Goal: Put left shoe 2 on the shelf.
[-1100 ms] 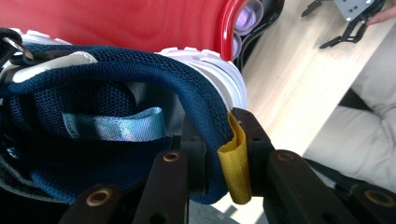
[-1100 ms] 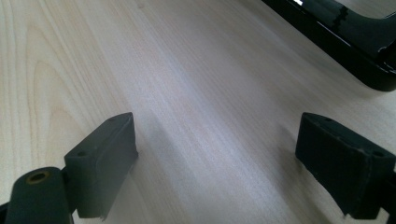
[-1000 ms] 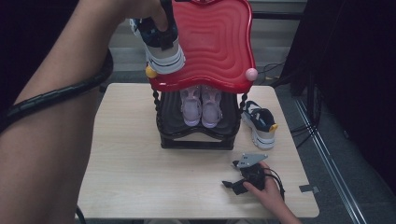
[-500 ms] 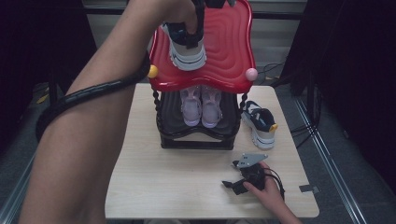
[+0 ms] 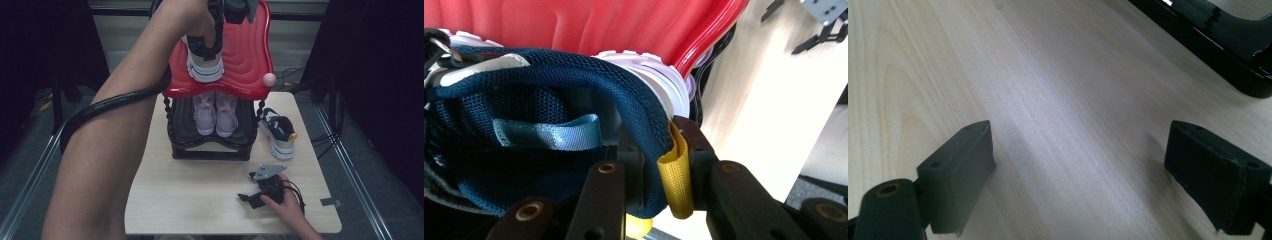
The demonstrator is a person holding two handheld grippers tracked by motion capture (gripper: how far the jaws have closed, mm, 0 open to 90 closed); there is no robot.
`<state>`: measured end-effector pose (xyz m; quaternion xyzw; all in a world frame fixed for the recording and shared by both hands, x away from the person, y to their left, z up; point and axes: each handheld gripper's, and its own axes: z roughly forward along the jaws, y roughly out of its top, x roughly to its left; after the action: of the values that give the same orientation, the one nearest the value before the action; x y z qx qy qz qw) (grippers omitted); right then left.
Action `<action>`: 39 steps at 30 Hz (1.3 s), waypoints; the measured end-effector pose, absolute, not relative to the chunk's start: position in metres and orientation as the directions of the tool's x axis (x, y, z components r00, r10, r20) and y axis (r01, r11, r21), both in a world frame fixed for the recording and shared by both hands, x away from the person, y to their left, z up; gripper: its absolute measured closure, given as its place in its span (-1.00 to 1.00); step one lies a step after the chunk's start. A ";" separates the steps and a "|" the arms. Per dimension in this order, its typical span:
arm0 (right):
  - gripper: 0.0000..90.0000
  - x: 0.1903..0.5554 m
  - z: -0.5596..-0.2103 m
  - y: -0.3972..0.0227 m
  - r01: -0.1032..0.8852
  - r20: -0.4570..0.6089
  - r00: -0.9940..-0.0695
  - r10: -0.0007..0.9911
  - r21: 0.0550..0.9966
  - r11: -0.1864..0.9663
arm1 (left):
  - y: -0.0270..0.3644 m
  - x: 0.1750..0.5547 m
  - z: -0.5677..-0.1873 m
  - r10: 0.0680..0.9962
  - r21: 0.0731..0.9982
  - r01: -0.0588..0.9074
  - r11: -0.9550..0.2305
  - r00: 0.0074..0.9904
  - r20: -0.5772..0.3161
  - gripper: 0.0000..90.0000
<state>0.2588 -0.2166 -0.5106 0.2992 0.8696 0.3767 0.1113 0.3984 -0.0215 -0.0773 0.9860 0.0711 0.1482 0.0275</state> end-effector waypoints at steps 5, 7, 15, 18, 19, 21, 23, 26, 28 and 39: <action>-0.74 0.259 -0.511 -0.217 0.437 0.032 -0.796 0.604 0.722 0.537 | -0.021 0.400 -0.078 0.139 0.071 0.123 -0.990 0.940 0.310 0.68; -0.74 0.259 -0.511 -0.217 0.438 0.034 -0.795 0.606 0.723 0.535 | -0.022 0.400 -0.078 0.127 0.067 0.112 -0.992 0.941 0.315 0.68; -0.74 0.259 -0.511 -0.217 0.437 0.032 -0.796 0.604 0.722 0.537 | -0.029 0.405 -0.079 0.104 0.058 0.090 -0.994 0.944 0.312 0.68; -0.74 0.259 -0.511 -0.217 0.437 0.032 -0.796 0.604 0.722 0.537 | -0.031 0.407 -0.078 0.092 0.058 0.078 -0.995 0.943 0.319 0.68; -0.74 0.259 -0.511 -0.217 0.435 0.032 -0.798 0.602 0.722 0.538 | -0.031 0.408 -0.078 0.087 0.052 0.074 -0.996 0.943 0.321 0.68; -0.74 0.259 -0.511 -0.217 0.434 0.033 -0.799 0.600 0.722 0.539 | -0.032 0.410 -0.080 0.078 0.051 0.065 -0.997 0.943 0.323 0.68; -0.74 0.260 -0.511 -0.217 0.434 0.033 -0.799 0.600 0.722 0.539 | -0.032 0.412 -0.082 0.084 0.055 0.069 -0.996 0.944 0.320 0.68; -0.74 0.260 -0.511 -0.217 0.432 0.032 -0.800 0.599 0.722 0.540 | -0.030 0.413 -0.082 0.088 0.057 0.074 -0.996 0.942 0.324 0.68; -0.74 0.260 -0.511 -0.217 0.432 0.032 -0.800 0.599 0.722 0.540 | -0.028 0.413 -0.083 0.091 0.063 0.074 -0.995 0.940 0.328 0.68; -0.74 0.260 -0.511 -0.217 0.432 0.031 -0.800 0.599 0.723 0.540 | -0.022 0.409 -0.086 0.118 0.071 0.101 -0.992 0.937 0.330 0.68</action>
<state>0.2597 -0.2168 -0.5107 0.2959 0.8704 0.3776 0.1106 0.4091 -0.0217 -0.0862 0.9836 0.0557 0.1692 0.0264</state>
